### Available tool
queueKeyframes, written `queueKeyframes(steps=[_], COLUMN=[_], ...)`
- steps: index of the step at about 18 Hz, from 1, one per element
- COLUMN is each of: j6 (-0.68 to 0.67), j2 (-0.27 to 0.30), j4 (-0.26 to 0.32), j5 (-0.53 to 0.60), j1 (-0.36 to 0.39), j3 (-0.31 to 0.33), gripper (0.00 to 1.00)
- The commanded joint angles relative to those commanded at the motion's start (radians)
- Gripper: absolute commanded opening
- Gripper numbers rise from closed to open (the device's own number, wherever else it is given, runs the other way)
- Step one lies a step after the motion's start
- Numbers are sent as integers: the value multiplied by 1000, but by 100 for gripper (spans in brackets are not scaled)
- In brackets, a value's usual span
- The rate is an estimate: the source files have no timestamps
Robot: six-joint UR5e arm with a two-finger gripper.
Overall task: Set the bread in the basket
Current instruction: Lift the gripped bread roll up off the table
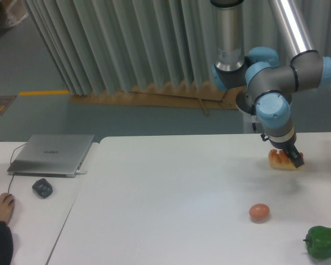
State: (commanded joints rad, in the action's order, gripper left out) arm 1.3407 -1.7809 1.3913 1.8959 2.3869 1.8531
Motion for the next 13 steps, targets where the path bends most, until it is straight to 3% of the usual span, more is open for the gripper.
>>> queueKeyframes(steps=[7,10,13], j6=[-38,-45,-35], j2=[-29,-26,-23], j4=[-12,-81,-84], j5=[3,3,0], j1=[-20,-26,-18], j3=[3,35,25], gripper=[100,100,100])
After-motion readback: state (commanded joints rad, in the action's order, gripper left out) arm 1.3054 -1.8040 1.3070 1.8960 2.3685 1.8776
